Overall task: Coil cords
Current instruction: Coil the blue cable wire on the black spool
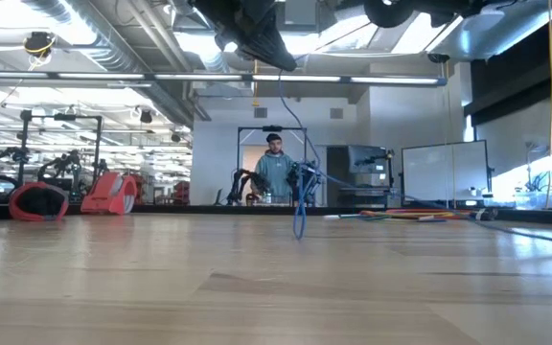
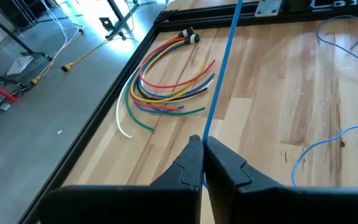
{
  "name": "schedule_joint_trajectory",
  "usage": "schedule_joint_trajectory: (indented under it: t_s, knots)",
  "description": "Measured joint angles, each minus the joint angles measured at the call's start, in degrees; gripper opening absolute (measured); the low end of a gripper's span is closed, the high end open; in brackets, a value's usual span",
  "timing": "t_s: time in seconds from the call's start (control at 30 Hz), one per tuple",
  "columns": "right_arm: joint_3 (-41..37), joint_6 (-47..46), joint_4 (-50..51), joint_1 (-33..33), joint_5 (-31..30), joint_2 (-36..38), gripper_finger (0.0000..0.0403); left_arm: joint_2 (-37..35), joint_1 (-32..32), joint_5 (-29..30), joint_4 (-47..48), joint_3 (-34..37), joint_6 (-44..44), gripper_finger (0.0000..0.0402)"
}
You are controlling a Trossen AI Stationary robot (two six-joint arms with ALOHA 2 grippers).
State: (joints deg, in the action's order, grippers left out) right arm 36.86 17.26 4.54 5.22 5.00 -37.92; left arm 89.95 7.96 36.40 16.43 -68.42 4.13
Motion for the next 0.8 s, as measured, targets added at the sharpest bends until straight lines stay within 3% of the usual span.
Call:
schedule_joint_trajectory:
  t_s: [0.17, 0.47, 0.57, 0.8]
  knots:
    - [0.0, 0.0, -0.5, 0.0, 1.7, -0.9, 0.0005, 0.0, -0.4, 0.0, -0.2, 0.1, 0.0, 0.0001]
    - [0.3, 5.1, -6.9, 0.0, 0.0, -13.9, 0.0005, -5.7, -1.3, 0.7, -3.2, -0.5, 3.0, 0.0001]
    - [0.7, 6.6, -11.1, 0.0, -3.0, -18.7, 0.0005, -8.7, -1.2, 0.4, -4.9, -0.8, 5.8, 0.0001]
    - [3.1, 7.3, -15.5, 0.0, -17.2, -29.1, 0.0005, -9.3, 0.1, 0.0, -6.1, -0.7, 7.8, 0.0001]
